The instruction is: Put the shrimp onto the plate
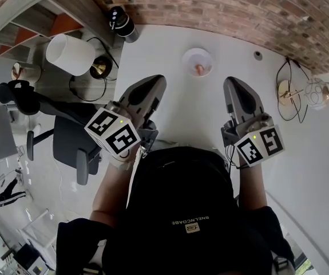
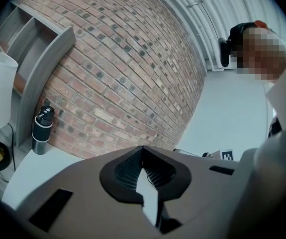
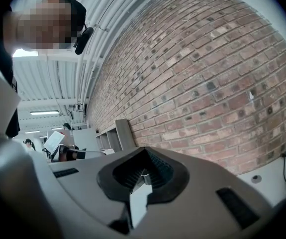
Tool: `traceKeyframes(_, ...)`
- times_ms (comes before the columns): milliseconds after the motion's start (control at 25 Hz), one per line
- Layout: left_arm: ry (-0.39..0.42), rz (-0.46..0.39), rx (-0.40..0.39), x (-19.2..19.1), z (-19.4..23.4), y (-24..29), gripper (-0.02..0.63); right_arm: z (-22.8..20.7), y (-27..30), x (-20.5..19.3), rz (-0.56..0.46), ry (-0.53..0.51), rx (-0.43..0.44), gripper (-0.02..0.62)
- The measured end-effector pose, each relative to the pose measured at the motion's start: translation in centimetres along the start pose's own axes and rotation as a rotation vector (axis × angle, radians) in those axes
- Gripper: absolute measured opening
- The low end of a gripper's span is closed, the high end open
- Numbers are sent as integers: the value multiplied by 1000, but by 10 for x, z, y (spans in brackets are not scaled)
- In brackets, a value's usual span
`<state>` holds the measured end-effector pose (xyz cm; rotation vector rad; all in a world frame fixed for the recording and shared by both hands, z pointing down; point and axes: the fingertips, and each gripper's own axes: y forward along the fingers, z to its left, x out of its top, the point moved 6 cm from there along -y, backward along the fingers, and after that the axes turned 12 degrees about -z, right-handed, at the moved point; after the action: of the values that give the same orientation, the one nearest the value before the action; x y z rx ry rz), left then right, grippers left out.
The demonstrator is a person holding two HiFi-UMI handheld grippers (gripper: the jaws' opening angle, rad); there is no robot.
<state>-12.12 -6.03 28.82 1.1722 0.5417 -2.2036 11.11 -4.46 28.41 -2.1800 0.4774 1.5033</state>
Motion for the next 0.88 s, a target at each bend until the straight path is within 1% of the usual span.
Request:
traceKeyframes(200,-7,27,-8,-5,0,6,3,-4,-1,-1,-1,1,-9,3)
traceKeyframes(640,-38,33,-15,-7,6,16,3,-13,2,2,3,-3,-19,3)
traceKeyframes(880,-28,39,-6,-6,8,21,3,-17,5,3,1,-3,-20,3)
